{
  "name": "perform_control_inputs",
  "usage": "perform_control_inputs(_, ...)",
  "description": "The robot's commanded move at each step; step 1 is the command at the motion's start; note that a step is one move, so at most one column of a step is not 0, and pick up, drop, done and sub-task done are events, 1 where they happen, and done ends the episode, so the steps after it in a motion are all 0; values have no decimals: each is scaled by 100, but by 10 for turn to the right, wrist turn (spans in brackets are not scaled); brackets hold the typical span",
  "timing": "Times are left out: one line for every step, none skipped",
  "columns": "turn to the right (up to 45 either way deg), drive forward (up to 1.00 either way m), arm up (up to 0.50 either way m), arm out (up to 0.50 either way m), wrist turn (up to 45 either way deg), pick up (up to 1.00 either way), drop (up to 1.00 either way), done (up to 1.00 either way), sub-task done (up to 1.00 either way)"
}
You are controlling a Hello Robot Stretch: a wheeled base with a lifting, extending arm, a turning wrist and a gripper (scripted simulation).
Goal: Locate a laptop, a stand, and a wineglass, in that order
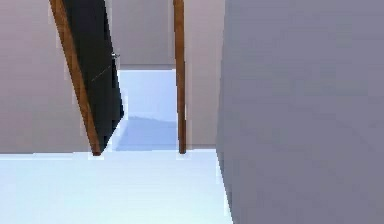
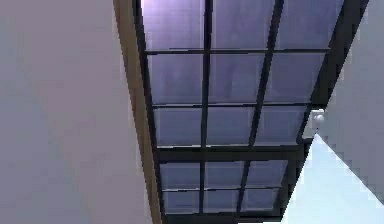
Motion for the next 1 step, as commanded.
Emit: perform_control_inputs(-150, 0, 0, 0, 0, 0, 0, 0, 0)
